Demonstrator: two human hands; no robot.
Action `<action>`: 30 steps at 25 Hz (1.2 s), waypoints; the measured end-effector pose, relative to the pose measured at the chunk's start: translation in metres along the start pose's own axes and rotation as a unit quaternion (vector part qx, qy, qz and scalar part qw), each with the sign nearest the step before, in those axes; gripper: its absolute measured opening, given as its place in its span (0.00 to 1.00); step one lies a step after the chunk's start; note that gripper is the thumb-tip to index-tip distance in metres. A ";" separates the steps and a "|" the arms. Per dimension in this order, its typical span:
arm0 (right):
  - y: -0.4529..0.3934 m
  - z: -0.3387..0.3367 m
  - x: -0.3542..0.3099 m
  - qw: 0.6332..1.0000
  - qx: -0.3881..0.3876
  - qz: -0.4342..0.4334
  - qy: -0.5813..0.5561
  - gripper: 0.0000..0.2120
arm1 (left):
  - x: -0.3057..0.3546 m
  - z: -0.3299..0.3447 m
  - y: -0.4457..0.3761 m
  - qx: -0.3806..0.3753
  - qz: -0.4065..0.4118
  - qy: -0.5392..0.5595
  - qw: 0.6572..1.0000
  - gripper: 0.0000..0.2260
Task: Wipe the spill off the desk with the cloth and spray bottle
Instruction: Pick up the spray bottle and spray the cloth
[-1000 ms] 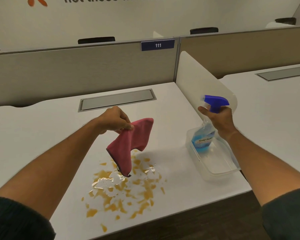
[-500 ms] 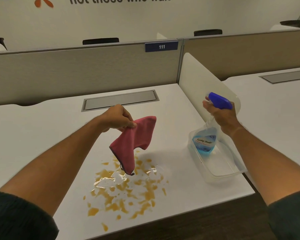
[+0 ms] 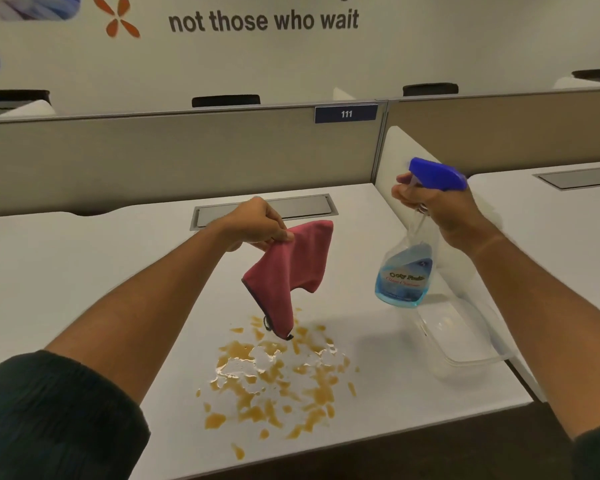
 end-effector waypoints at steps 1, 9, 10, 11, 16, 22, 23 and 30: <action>0.005 0.017 0.002 1.000 -0.020 0.012 0.002 0.10 | 0.002 -0.009 0.002 0.004 0.002 0.007 1.000 0.03; 0.055 0.135 0.019 0.988 -0.133 0.055 0.052 0.10 | 0.012 -0.066 0.017 0.047 0.004 0.040 0.998 0.03; 0.059 0.145 0.017 0.988 -0.135 0.051 0.054 0.11 | 0.012 -0.070 0.019 0.055 0.002 0.042 0.998 0.04; 0.064 0.154 0.015 0.988 -0.137 0.046 0.057 0.11 | 0.012 -0.074 0.020 0.064 0.000 0.042 0.997 0.05; 0.082 0.192 0.005 0.988 -0.131 0.019 0.084 0.10 | 0.013 -0.081 0.025 0.082 -0.003 0.035 0.996 0.10; 0.066 0.167 0.019 0.994 -0.015 0.108 0.007 0.17 | 0.013 -0.086 0.033 0.071 0.001 0.041 0.997 0.08; 0.063 0.163 0.020 0.993 -0.010 0.116 -0.004 0.20 | 0.012 -0.087 0.034 0.070 0.003 0.048 0.996 0.08; 0.073 0.153 0.035 0.988 -0.062 0.135 0.034 0.21 | 0.009 -0.089 0.033 0.082 0.009 0.084 0.993 0.06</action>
Point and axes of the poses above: each hand's wrist, its own y-axis away from the middle knuckle, its own z-axis out of the palm, x = y × z, the point moved 9 cm from there along -y, towards the middle knuckle, and after that the axes turned 1 degree about -z, right-handed, at the moved point
